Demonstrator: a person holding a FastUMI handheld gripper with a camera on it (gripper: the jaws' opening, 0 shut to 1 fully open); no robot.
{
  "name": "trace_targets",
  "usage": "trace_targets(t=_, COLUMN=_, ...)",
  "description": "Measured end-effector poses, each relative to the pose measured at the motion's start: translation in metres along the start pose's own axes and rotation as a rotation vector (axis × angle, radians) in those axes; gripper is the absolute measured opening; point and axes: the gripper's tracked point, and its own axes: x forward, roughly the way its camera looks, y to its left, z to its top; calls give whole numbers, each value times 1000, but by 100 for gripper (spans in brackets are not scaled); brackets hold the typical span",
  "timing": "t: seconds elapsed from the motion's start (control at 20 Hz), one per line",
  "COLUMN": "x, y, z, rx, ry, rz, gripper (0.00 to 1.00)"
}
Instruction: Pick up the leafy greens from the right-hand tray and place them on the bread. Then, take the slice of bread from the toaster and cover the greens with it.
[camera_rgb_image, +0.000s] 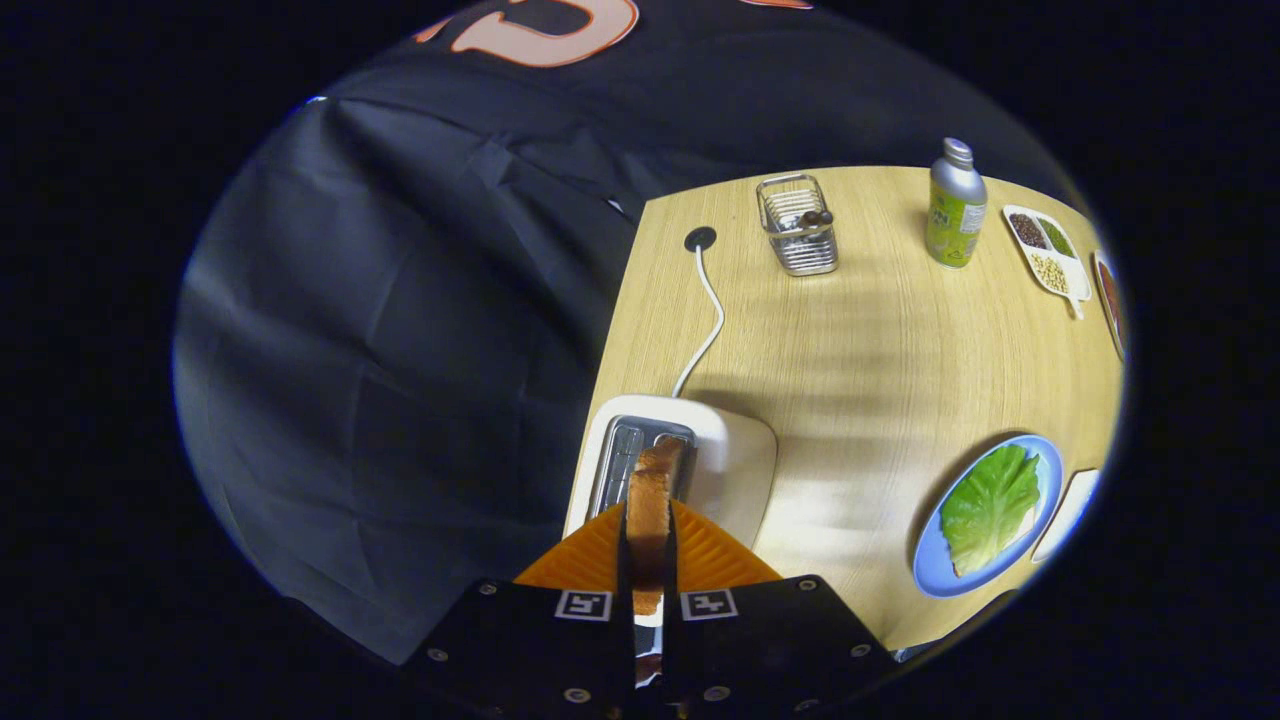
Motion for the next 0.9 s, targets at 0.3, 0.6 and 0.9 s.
trace_targets(t=0.3, x=-47, y=-15, z=11, rx=59, ry=-95, rz=114, gripper=11)
trace_targets(t=0.6, x=-102, y=-52, z=12, rx=66, ry=-204, rz=205, gripper=11)
trace_targets(t=0.9, x=-128, y=-110, z=1, rx=119, ry=-241, rz=231, gripper=11)
